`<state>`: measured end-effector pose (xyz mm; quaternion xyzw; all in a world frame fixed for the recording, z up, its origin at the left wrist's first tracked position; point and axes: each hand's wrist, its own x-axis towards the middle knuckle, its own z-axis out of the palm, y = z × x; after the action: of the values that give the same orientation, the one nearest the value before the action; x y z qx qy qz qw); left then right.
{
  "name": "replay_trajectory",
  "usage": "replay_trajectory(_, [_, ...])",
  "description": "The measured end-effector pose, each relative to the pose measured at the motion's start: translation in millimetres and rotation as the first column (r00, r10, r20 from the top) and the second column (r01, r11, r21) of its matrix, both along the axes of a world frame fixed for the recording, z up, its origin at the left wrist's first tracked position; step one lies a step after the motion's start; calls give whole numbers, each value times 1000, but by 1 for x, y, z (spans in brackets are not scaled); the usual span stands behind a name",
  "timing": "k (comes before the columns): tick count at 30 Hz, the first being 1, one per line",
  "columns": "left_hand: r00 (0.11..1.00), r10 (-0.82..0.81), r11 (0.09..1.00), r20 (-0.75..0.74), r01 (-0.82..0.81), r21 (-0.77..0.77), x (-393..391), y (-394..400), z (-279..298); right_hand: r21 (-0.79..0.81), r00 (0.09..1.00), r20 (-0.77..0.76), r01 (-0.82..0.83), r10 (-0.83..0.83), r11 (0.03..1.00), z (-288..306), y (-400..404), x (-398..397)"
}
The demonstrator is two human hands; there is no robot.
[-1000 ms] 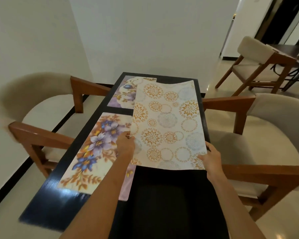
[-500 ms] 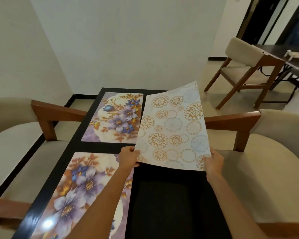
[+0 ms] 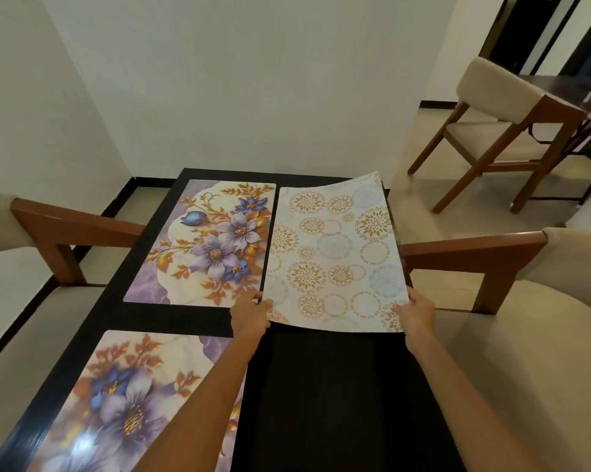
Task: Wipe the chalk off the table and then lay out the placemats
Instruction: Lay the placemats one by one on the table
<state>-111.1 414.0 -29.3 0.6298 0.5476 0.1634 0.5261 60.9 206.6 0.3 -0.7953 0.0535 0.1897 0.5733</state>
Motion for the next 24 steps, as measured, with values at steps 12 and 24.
replay_trajectory(12, [999, 35, 999, -10, -35, 11, 2, -3, -16, -55, 979, -34, 201, -203, 978, -12, -4, 10])
replay_trajectory(24, [997, 76, 997, 3, -76, 33, 1, -11, -17, -22, 947, -125, 297, -298, 955, -21, -16, -5])
